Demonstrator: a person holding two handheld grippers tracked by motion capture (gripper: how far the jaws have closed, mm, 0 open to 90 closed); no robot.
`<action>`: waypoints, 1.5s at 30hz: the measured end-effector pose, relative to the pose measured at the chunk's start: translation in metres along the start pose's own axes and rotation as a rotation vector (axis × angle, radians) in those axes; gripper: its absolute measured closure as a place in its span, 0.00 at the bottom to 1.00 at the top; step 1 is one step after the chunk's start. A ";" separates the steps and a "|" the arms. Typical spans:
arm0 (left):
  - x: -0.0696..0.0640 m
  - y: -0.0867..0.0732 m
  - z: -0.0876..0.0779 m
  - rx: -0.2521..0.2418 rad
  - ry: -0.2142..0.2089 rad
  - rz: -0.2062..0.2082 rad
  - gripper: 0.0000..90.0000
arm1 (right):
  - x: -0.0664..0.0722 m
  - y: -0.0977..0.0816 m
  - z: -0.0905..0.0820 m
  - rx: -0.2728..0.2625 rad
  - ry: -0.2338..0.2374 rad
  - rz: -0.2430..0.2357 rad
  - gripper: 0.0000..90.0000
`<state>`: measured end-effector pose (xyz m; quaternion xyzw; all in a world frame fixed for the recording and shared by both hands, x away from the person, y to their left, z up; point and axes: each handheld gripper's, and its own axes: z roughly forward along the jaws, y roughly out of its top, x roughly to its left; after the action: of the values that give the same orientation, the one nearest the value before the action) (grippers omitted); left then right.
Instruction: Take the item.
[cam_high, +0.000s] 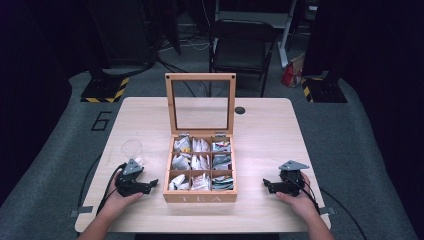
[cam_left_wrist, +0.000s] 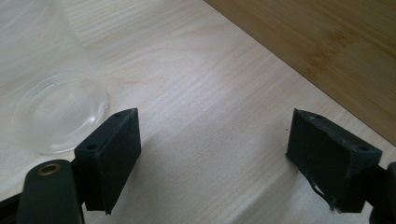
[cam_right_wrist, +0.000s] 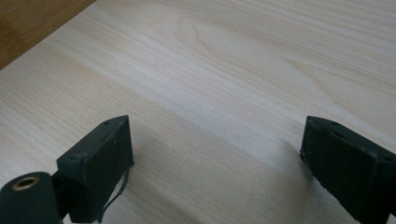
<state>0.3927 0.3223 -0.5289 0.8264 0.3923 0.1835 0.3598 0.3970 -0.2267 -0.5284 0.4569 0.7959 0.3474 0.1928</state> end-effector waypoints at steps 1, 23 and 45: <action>0.000 0.000 0.000 -0.001 -0.004 -0.008 0.19 | 0.000 0.000 0.000 0.000 0.001 -0.003 0.10; 0.000 0.000 0.000 0.000 -0.002 -0.012 0.20 | 0.000 0.000 0.000 -0.001 0.000 -0.006 0.09; -0.005 0.008 -0.010 0.003 -0.050 -0.007 0.33 | 0.000 0.000 0.001 -0.002 0.000 -0.007 0.09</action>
<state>0.3874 0.3197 -0.5165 0.8298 0.3863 0.1611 0.3690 0.3974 -0.2266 -0.5287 0.4540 0.7970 0.3476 0.1946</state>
